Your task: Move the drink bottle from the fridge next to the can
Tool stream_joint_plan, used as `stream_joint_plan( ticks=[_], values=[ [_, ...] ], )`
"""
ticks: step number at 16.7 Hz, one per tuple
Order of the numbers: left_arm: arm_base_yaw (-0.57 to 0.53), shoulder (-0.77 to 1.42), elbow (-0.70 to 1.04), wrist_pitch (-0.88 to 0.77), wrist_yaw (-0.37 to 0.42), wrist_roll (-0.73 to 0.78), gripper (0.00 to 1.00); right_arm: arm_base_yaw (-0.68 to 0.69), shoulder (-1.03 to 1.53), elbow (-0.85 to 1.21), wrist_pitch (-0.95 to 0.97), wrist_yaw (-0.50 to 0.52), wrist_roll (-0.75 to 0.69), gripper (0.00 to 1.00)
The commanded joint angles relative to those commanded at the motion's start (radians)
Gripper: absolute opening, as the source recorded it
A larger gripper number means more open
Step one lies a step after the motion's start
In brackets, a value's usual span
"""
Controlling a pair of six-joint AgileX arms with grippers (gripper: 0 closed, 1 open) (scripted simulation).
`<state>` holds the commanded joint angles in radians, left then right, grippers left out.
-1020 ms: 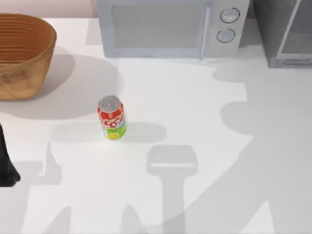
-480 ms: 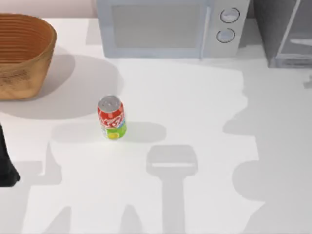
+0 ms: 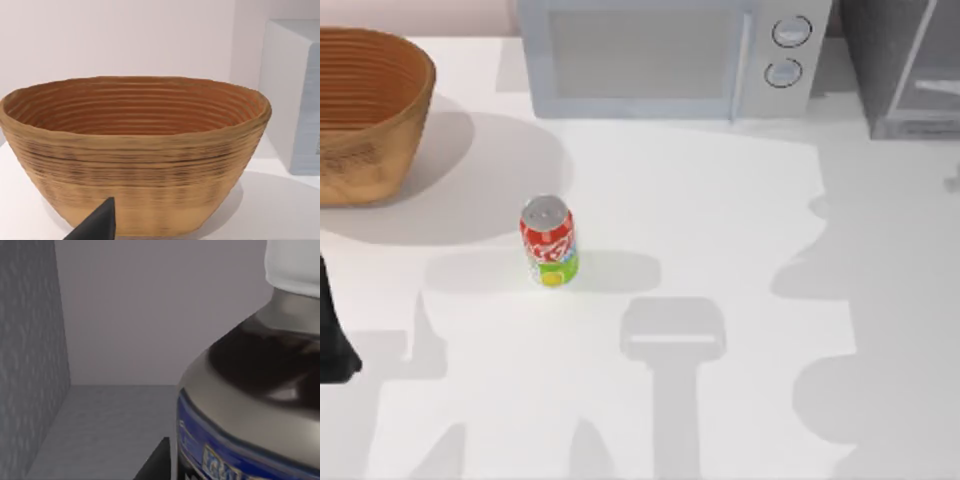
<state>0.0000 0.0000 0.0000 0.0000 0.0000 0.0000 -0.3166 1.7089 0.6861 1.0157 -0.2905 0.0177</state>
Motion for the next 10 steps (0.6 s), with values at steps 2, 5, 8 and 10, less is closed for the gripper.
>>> stream_joint_plan(
  ticks=[2, 5, 8, 10],
  values=[
    [0.000, 0.000, 0.000, 0.000, 0.000, 0.000, 1.00, 0.032, 0.021, 0.008, 0.013, 0.032, 0.000, 0.00],
    [0.000, 0.000, 0.000, 0.000, 0.000, 0.000, 1.00, 0.158, 0.087, 0.030, 0.050, 0.161, -0.001, 0.00],
    [0.000, 0.000, 0.000, 0.000, 0.000, 0.000, 1.00, 0.369, 0.175, 0.060, 0.100, 0.372, -0.002, 0.00],
    [0.000, 0.000, 0.000, 0.000, 0.000, 0.000, 1.00, 0.539, 0.231, 0.080, 0.133, 0.541, -0.004, 0.00]
  ],
)
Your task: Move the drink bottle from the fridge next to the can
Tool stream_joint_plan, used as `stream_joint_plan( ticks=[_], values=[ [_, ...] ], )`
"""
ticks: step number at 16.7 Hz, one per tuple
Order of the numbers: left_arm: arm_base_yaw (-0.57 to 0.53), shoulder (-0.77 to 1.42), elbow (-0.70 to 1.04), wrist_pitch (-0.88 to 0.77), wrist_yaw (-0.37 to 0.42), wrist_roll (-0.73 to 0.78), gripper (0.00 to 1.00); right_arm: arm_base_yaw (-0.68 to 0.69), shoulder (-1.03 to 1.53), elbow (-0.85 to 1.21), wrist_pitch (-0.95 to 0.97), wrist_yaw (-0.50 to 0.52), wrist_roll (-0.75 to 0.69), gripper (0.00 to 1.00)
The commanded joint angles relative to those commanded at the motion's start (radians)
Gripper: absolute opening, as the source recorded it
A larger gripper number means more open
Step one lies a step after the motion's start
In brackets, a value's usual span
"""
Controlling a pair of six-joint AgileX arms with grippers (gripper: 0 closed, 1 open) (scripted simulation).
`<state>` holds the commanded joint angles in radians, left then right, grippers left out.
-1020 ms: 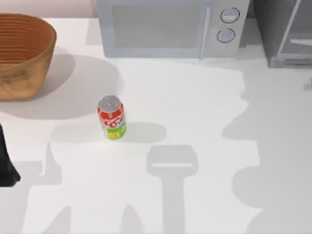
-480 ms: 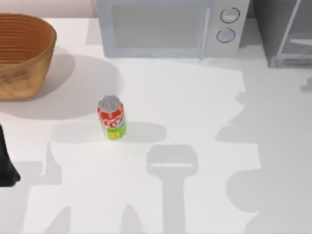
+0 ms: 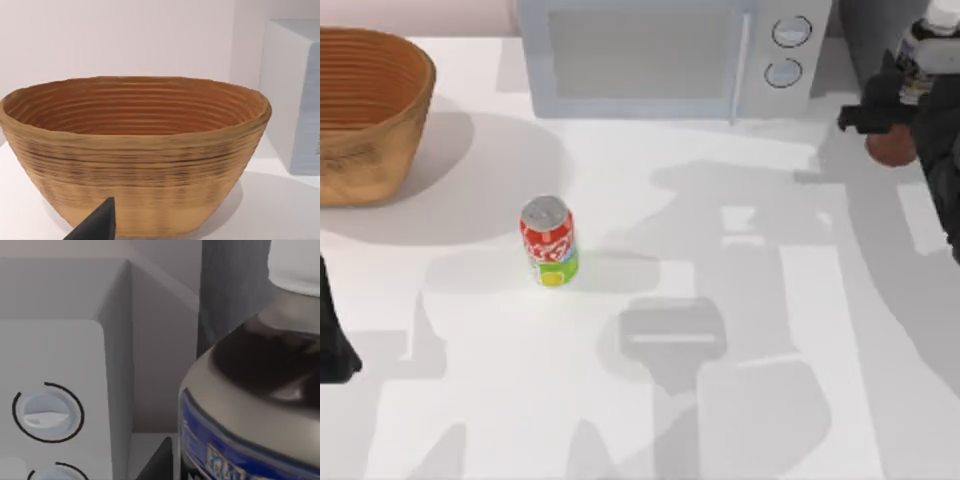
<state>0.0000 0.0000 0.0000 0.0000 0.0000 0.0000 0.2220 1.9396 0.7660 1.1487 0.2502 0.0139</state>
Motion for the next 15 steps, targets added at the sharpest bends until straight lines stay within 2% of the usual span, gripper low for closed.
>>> stream_joint_plan(
  ticks=[5, 8, 11, 15],
  values=[
    [0.000, 0.000, 0.000, 0.000, 0.000, 0.000, 1.00, 0.415, 0.102, 0.040, 0.066, 0.415, -0.005, 0.00],
    [0.000, 0.000, 0.000, 0.000, 0.000, 0.000, 1.00, 0.576, 0.131, 0.052, 0.088, 0.575, -0.007, 0.00],
    [0.000, 0.000, 0.000, 0.000, 0.000, 0.000, 1.00, 0.641, 0.139, 0.056, 0.095, 0.640, -0.008, 0.00],
    [0.000, 0.000, 0.000, 0.000, 0.000, 0.000, 1.00, 0.639, 0.137, 0.053, 0.093, 0.638, -0.006, 0.00]
  ],
)
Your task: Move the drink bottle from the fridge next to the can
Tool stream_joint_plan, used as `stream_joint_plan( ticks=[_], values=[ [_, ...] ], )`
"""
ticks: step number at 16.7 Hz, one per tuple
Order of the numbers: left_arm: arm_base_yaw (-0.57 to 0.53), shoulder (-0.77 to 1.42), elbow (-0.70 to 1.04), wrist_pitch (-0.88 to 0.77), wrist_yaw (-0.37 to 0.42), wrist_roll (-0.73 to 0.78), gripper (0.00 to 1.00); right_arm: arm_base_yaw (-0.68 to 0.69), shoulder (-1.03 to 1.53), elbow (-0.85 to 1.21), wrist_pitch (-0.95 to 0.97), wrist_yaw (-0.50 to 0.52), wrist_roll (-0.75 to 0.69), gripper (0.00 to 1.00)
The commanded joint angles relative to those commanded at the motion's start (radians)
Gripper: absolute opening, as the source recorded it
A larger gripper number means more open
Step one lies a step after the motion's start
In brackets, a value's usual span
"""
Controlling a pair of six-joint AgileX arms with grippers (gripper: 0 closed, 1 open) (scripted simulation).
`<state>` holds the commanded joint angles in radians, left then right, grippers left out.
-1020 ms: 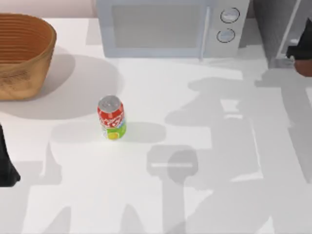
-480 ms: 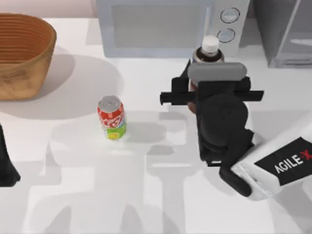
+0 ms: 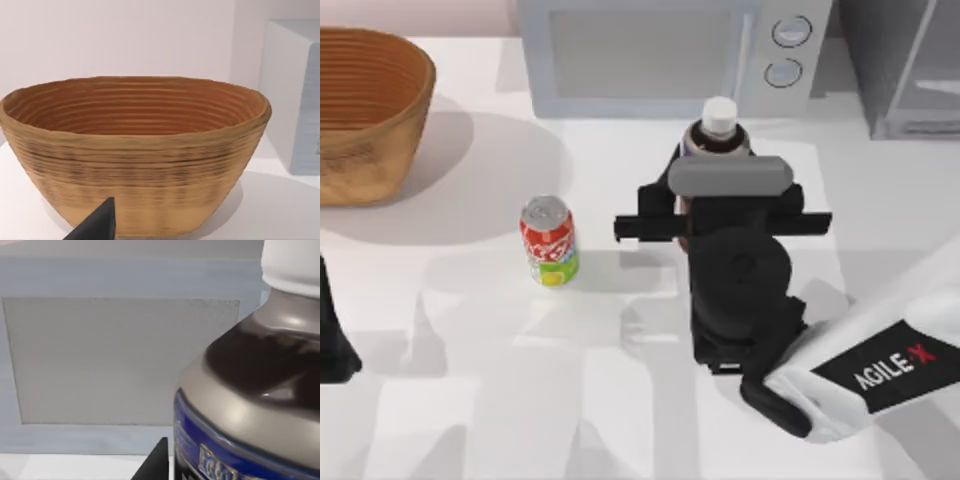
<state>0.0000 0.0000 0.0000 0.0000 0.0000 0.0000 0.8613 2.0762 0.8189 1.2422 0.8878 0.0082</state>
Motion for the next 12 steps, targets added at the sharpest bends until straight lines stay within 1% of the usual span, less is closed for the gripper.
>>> stream_joint_plan(
  ticks=[6, 12],
  values=[
    [0.000, 0.000, 0.000, 0.000, 0.000, 0.000, 1.00, 0.003, 0.003, 0.003, 0.002, 0.004, -0.002, 0.00],
    [0.000, 0.000, 0.000, 0.000, 0.000, 0.000, 1.00, 0.003, 0.003, 0.003, 0.002, 0.004, -0.002, 0.45]
  ],
)
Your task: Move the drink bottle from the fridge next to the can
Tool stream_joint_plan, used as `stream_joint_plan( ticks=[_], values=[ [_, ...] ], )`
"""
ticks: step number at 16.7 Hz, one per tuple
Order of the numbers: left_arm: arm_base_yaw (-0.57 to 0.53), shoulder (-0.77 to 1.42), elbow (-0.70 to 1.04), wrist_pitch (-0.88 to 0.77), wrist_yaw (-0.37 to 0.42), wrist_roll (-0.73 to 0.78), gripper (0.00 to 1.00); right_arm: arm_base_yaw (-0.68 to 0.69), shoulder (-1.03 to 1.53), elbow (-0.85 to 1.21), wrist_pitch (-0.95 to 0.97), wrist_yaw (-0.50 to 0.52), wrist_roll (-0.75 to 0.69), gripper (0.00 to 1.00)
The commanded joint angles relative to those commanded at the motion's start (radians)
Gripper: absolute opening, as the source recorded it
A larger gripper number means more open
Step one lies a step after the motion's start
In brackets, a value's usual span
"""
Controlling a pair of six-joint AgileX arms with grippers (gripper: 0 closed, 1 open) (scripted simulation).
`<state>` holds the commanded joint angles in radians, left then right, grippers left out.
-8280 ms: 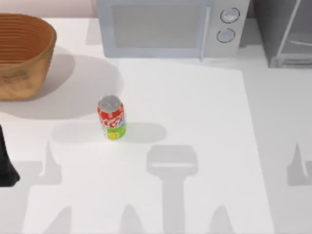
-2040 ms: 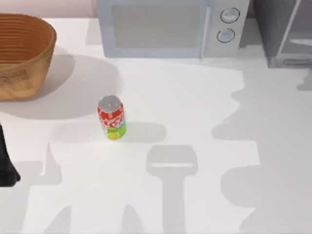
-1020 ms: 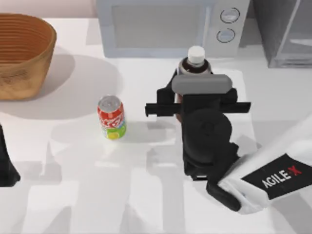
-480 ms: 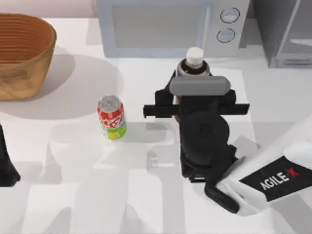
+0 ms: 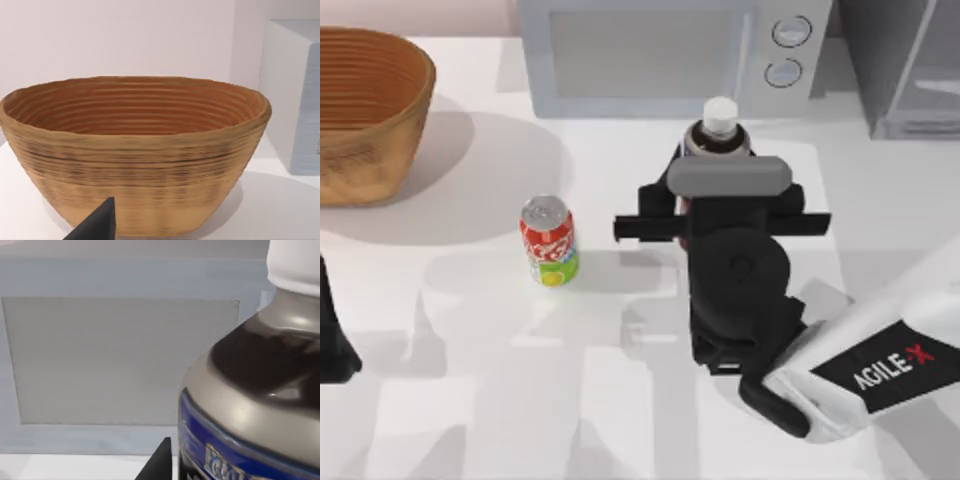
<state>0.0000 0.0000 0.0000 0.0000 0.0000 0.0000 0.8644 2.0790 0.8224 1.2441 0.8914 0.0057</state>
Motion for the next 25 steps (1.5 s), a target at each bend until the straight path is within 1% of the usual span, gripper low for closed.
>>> stream_joint_plan(
  ticks=[7, 8, 17, 22, 25],
  values=[
    [0.000, 0.000, 0.000, 0.000, 0.000, 0.000, 1.00, 0.000, 0.000, 0.000, 0.000, 0.000, 0.000, 0.98],
    [0.000, 0.000, 0.000, 0.000, 0.000, 0.000, 1.00, 0.000, 0.000, 0.000, 0.000, 0.000, 0.000, 1.00],
    [0.000, 0.000, 0.000, 0.000, 0.000, 0.000, 1.00, 0.000, -0.002, -0.004, 0.002, 0.004, 0.001, 1.00],
    [0.000, 0.000, 0.000, 0.000, 0.000, 0.000, 1.00, 0.060, -0.038, -0.073, 0.032, 0.062, 0.002, 1.00],
    [0.000, 0.000, 0.000, 0.000, 0.000, 0.000, 1.00, 0.068, -0.042, -0.082, 0.036, 0.069, 0.002, 1.00]
  ],
)
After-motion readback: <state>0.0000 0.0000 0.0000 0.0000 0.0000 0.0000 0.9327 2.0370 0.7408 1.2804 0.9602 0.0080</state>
